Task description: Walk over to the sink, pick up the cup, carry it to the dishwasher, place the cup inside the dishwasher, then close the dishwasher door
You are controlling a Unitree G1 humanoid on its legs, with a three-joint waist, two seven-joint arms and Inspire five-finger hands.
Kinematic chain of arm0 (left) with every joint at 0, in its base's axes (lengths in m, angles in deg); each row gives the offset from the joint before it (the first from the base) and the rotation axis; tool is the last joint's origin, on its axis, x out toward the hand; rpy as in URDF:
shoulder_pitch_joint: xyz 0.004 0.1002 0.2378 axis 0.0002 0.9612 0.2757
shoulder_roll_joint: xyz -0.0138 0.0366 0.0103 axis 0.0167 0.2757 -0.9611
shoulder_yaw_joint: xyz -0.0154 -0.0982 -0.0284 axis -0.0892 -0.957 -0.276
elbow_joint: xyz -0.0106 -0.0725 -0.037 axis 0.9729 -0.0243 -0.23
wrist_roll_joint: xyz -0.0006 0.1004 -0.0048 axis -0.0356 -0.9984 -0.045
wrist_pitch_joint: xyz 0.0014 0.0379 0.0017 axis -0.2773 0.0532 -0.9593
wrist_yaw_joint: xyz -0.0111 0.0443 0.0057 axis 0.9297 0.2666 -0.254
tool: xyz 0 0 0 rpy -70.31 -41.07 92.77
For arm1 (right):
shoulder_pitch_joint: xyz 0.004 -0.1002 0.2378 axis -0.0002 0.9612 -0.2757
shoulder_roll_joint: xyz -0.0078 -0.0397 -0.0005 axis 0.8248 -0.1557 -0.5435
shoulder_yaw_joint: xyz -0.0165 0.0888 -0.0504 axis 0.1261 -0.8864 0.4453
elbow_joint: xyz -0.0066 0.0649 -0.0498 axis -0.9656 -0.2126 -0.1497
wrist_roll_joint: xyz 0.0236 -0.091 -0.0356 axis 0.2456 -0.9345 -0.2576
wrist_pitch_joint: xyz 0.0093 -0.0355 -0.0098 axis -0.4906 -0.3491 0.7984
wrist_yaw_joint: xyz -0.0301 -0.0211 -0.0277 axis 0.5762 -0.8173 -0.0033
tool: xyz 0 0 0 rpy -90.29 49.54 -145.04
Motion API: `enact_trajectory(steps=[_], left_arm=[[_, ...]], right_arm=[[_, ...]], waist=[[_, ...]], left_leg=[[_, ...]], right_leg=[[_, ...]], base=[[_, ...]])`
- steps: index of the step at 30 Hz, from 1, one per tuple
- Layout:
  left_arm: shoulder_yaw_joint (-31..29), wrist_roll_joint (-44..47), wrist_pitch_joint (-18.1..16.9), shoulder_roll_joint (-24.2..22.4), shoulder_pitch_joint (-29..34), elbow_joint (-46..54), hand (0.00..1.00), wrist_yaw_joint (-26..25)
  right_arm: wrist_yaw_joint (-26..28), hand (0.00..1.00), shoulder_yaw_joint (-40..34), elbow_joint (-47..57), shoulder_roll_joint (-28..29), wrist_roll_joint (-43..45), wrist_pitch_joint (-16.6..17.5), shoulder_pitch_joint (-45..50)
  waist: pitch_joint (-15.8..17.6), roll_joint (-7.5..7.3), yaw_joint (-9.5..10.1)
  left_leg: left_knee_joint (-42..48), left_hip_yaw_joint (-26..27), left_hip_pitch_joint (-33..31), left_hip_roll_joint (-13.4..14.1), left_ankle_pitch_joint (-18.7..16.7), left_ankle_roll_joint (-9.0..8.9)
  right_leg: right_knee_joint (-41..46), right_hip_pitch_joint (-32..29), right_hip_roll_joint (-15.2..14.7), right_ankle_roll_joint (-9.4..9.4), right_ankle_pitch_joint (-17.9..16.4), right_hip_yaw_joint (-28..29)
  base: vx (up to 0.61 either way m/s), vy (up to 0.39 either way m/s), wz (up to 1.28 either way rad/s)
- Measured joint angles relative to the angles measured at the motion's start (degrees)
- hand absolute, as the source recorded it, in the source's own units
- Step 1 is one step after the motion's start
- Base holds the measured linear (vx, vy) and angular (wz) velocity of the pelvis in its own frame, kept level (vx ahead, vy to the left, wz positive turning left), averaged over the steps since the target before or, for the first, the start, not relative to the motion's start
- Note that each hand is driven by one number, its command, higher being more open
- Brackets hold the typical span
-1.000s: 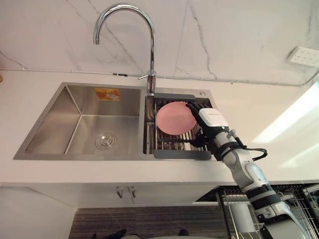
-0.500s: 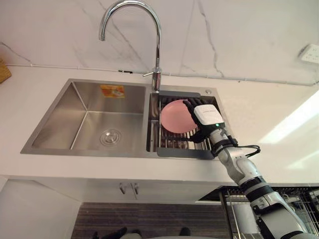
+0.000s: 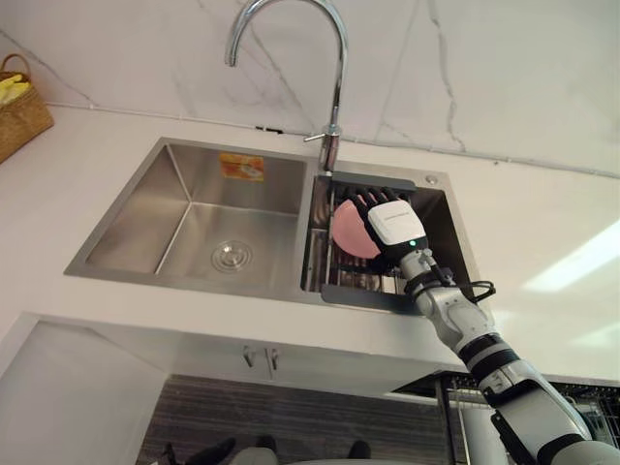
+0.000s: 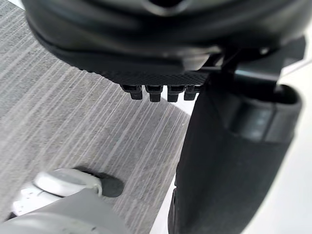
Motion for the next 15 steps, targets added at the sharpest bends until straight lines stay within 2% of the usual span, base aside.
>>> enact_trajectory(steps=[8,15], left_arm=[[0.07,0.04,-1.04,0.08,1.22,0.24,1.0,-0.77],[2.82,0.16,-1.04,0.44,2.07,1.28,1.0,-0.77]], right_arm=[[-5.34,1.0,0.11,-2.88,0.45,-2.0,-3.2,-0.32],[-5.48,1.0,0.12,-3.4,0.44,-4.13,-5.5,-0.32]], waist=[[0.52,-0.5,0.44],[0.58,-0.54,0.96]], left_leg=[[-0.82,-1.6,-0.52,-0.19,1.0,-0.06],[-1.17,-2.5,-0.87,-0.31,1.49,-0.2]], right_leg=[[0.01,-0.02,-0.18,0.0,-0.03,-1.57],[0.01,0.0,-0.31,-0.04,-0.09,-2.59]], base=[[-0.03,0.001,0.1],[-0.01,0.001,0.07]])
